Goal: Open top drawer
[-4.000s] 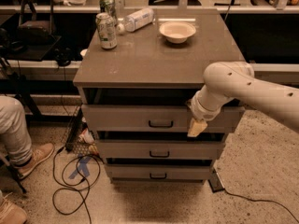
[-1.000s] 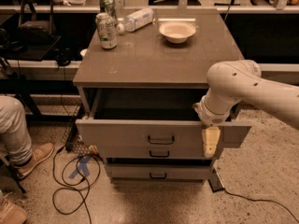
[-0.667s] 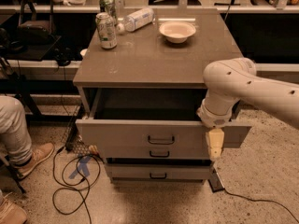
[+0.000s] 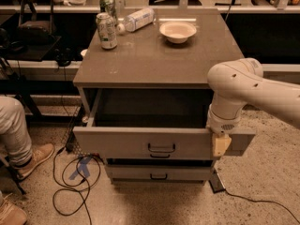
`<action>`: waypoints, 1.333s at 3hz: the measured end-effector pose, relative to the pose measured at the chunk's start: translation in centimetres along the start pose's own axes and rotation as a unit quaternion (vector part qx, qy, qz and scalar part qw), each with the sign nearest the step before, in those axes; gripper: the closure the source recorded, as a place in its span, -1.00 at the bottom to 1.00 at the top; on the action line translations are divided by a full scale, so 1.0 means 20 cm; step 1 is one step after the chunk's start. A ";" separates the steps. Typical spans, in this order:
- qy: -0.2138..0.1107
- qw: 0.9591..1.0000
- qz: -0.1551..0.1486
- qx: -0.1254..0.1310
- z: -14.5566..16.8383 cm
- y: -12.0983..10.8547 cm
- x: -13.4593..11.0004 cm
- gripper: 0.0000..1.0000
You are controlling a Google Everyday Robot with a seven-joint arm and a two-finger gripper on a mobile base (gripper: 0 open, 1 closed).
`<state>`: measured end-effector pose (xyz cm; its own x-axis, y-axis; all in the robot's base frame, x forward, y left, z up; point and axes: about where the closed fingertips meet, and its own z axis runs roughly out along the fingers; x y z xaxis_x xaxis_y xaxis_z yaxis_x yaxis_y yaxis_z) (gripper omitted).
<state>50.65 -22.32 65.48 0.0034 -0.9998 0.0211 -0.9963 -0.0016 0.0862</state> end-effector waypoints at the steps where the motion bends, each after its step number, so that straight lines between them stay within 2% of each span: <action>1: 0.000 1.000 0.000 0.000 0.00 0.00 0.00 0.43; 2: 0.008 1.000 0.022 -0.001 -0.04 0.11 0.05 0.99; 3: 0.008 1.000 0.022 -0.001 -0.04 0.11 0.05 1.00; 4: 0.008 1.000 0.023 -0.002 -0.03 0.11 0.05 0.68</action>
Offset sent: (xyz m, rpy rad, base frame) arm -0.0800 -0.0349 0.0426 -0.0792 -0.0041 -0.1720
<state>48.54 -23.25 66.29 -0.0399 -0.9983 0.0417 -0.9952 0.0435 0.0880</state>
